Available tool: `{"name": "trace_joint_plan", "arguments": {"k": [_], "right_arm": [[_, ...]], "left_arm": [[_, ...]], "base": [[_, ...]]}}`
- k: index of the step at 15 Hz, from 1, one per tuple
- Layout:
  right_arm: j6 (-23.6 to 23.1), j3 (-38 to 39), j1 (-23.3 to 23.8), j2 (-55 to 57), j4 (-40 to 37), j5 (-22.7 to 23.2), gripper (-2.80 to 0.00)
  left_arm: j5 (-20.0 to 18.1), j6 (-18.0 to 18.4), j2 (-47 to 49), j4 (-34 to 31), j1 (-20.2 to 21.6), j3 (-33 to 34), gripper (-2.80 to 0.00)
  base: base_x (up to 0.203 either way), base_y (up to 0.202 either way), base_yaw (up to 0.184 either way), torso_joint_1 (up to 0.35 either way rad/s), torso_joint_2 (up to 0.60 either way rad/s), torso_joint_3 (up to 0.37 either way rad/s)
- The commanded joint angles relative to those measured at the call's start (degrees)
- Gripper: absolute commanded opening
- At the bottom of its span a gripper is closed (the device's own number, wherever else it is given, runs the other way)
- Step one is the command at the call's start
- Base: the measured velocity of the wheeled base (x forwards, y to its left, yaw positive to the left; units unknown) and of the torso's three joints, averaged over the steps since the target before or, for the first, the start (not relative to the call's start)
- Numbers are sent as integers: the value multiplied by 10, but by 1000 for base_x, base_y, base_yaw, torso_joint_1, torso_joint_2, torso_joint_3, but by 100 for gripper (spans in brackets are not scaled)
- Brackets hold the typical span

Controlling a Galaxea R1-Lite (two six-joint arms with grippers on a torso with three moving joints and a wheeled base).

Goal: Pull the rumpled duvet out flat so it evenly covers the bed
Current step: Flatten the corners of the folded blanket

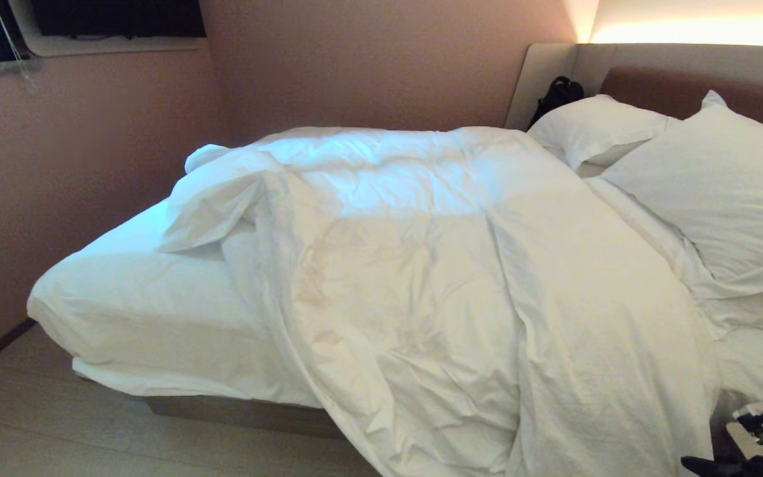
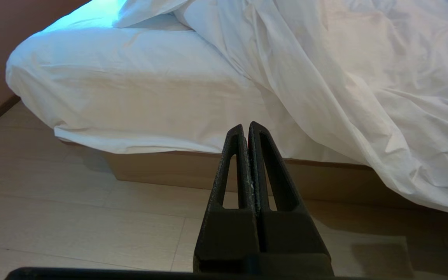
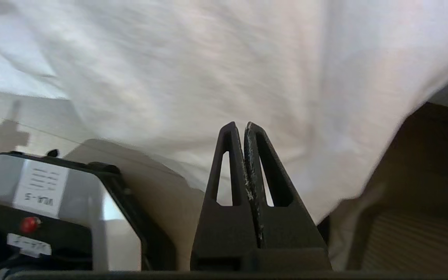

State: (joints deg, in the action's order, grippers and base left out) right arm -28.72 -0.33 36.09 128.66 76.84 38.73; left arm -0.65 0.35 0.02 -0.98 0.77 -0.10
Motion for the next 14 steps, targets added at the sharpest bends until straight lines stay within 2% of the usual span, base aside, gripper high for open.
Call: {"name": "trace_joint_plan", "arguments": {"k": [1,2,5,6,7,11,13,14], "right_arm": [[9,-4,-5,-13,3,1,-280],[14,-7,-5,-22,1,-6,-280],[23,-29,-14,-29,-12,-79,-280],[34,-42,-25,-31,-17,-117,-280],[64,-56,-49,-42,-22,-191,-280],[260,-113,-193,-83,-31,-438,-280],[305,-134,-219,-86,-32,-486,-280],[341,-149,-258,-87,-33,-525,-280]], "left_arm": [[0,0,0,0,0,0,-280],[0,0,0,0,0,0,-280],[0,0,0,0,0,0,-280],[0,0,0,0,0,0,-280],[0,0,0,0,0,0,-280],[0,0,0,0,0,0,-280],[-1,0,0,0,0,0,-280],[0,0,0,0,0,0,-280]], "base": [[0,0,0,0,0,0],[0,0,0,0,0,0],[0,0,0,0,0,0],[0,0,0,0,0,0],[0,0,0,0,0,0],[0,0,0,0,0,0],[0,0,0,0,0,0],[0,0,0,0,0,0]]}}
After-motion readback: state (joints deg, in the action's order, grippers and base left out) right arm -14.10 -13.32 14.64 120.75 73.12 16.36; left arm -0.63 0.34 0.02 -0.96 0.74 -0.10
